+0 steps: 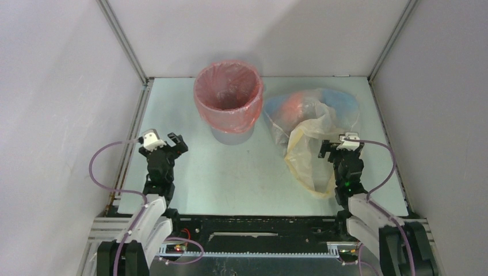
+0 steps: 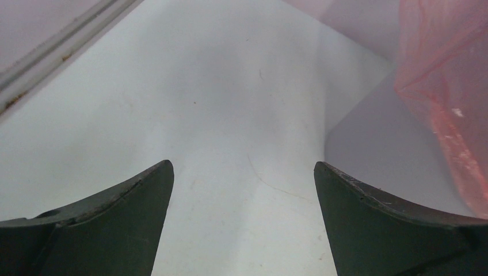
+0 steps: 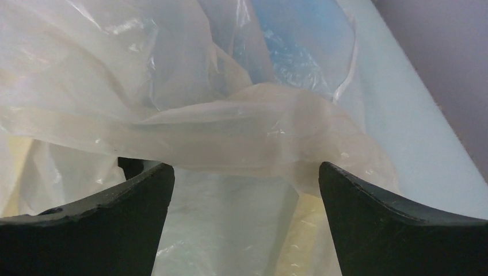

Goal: Put the trash bags into the trash bin

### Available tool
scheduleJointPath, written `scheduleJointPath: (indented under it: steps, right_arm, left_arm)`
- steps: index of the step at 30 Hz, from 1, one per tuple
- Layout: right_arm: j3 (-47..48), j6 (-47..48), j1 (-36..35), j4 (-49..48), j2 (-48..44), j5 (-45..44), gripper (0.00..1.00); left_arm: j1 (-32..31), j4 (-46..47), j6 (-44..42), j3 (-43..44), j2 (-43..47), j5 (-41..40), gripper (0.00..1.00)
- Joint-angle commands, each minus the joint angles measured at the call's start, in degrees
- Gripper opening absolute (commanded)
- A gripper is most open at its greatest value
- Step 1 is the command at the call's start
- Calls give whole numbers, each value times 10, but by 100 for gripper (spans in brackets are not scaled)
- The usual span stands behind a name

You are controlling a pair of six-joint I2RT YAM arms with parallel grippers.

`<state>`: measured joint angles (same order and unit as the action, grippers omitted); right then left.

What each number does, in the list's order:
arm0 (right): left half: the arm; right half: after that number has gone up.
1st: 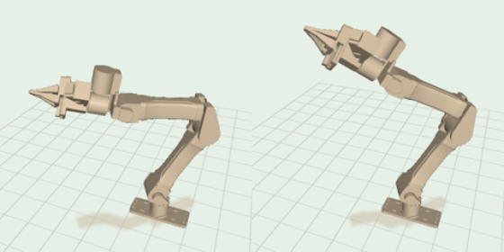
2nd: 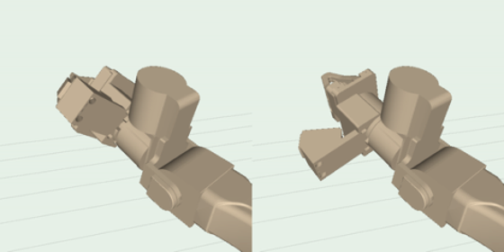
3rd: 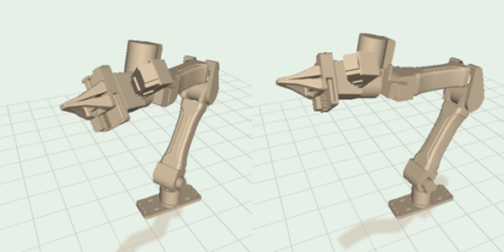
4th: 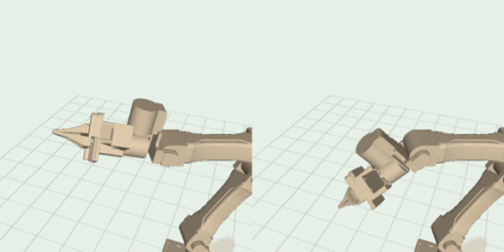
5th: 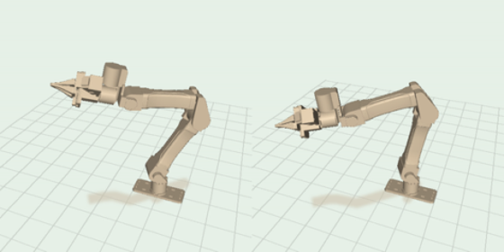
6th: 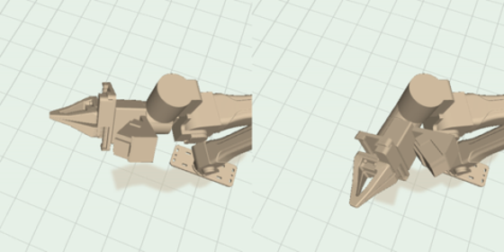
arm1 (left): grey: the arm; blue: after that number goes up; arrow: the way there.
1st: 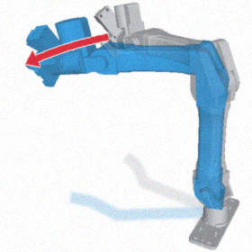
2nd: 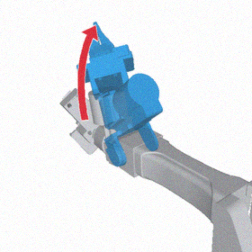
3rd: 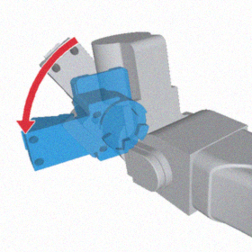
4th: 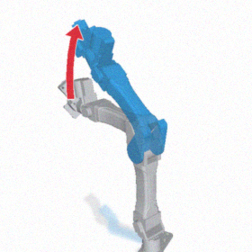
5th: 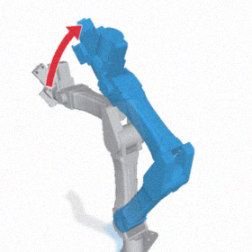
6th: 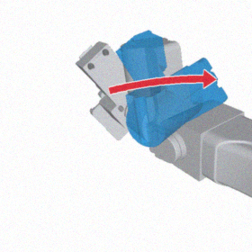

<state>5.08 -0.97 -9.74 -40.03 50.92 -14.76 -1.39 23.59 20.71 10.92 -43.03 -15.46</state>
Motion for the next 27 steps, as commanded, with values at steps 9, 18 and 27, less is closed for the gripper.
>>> scheduleJointPath:
  steps: [9,18,27]
  right_arm:
    - [19,8,64,-309,276,83,100]
    - [69,16,79,-195,264,141,100]
    - [76,13,92,-186,265,166,100]
  left_arm:
    - [12,227,-151,-5,-152,2,100]
    - [50,289,-179,19,-241,27,100]
    - [52,366,-190,0,-288,61,100]
